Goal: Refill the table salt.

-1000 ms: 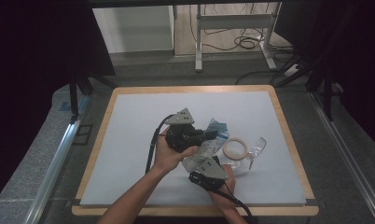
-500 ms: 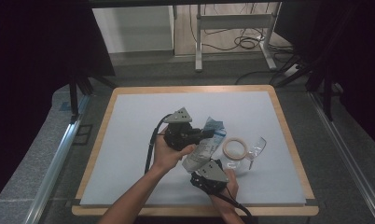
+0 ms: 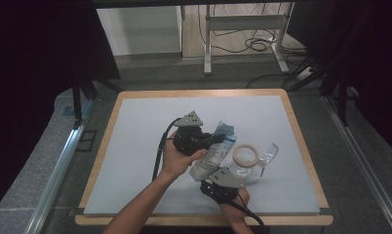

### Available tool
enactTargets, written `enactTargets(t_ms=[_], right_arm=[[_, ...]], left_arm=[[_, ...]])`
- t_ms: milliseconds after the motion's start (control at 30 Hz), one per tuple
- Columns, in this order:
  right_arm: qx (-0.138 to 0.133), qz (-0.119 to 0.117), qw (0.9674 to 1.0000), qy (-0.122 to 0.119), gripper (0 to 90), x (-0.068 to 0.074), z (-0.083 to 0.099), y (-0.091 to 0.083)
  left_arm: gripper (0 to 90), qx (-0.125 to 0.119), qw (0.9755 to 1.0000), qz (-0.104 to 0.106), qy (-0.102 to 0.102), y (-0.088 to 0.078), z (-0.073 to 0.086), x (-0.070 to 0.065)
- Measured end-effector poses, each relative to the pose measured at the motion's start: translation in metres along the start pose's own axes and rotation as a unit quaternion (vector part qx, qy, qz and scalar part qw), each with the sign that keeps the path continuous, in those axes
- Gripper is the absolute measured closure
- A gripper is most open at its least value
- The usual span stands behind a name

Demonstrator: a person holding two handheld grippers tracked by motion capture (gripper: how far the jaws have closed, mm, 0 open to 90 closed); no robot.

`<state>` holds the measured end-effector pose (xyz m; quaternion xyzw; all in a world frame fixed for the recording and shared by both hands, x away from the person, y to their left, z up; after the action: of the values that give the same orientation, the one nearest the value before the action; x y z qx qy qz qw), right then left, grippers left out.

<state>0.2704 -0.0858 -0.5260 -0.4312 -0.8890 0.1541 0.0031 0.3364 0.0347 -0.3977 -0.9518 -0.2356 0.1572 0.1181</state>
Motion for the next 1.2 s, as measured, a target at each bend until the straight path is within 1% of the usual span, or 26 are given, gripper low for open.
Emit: enactTargets(t_ms=[67,133,200,400,433,567,767,867,1033,1100,1167,1200], right_arm=[[-0.005,-0.006,1.0,0.002,46.9,-0.001,0.001,0.0],[-0.004,-0.006,1.0,0.002,46.9,-0.001,0.001,-0.001],[-0.003,-0.002,1.0,0.004,46.9,-0.001,0.002,-0.001],[-0.001,0.007,0.9999,0.012,46.9,-0.001,0.002,0.001],[0.001,0.009,0.9999,0.011,46.9,-0.001,0.002,0.002],[0.005,0.014,0.9999,0.004,46.9,0.0,0.003,0.004],[0.012,0.015,0.9998,0.006,47.0,0.001,0.005,0.008],[0.011,0.015,0.9998,0.006,47.0,0.001,0.005,0.008],[0.007,0.019,0.9998,0.008,47.0,0.0,0.003,0.008],[0.005,0.02,0.9998,0.006,46.9,-0.001,0.002,0.008],[0.004,0.021,0.9997,0.01,47.0,-0.001,0.001,0.007],[0.002,0.022,0.9997,0.007,46.9,-0.002,0.001,0.007]], left_arm=[[90.0,0.007,1.0,0.0,0.002,0.003,-0.001,0.0],[90.0,0.013,0.9999,0.002,0.001,0.006,-0.002,0.0],[90.0,0.019,0.9998,0.003,-0.001,0.009,-0.002,0.0],[90.0,0.035,0.9994,0.006,0.002,0.017,-0.004,-0.001],[90.0,0.038,0.9992,0.006,0.004,0.018,-0.004,0.0],[90.0,0.049,0.9987,0.011,0.001,0.021,-0.003,0.002],[90.0,0.059,0.9981,0.012,-0.006,0.026,-0.002,0.007],[90.0,0.064,0.9979,0.013,-0.007,0.028,-0.003,0.007],[90.0,0.076,0.997,0.014,0.0,0.034,-0.007,0.005],[90.0,0.078,0.9969,0.016,0.002,0.035,-0.009,0.004],[90.0,0.078,0.9968,0.017,0.002,0.036,-0.01,0.003],[90.0,0.079,0.9967,0.016,0.003,0.037,-0.01,0.003]])
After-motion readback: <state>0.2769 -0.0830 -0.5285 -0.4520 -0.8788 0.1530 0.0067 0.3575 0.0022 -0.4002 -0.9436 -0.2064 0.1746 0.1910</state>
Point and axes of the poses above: each handheld gripper's, and its own axes: y roughly forward along the jaws, z roughly out of its underside, x roughly to its left, the point moved 2 cm from there along y, roughly forward along the jaws, and after that the axes turned 5 degrees about -x, right-handed, at the moved point
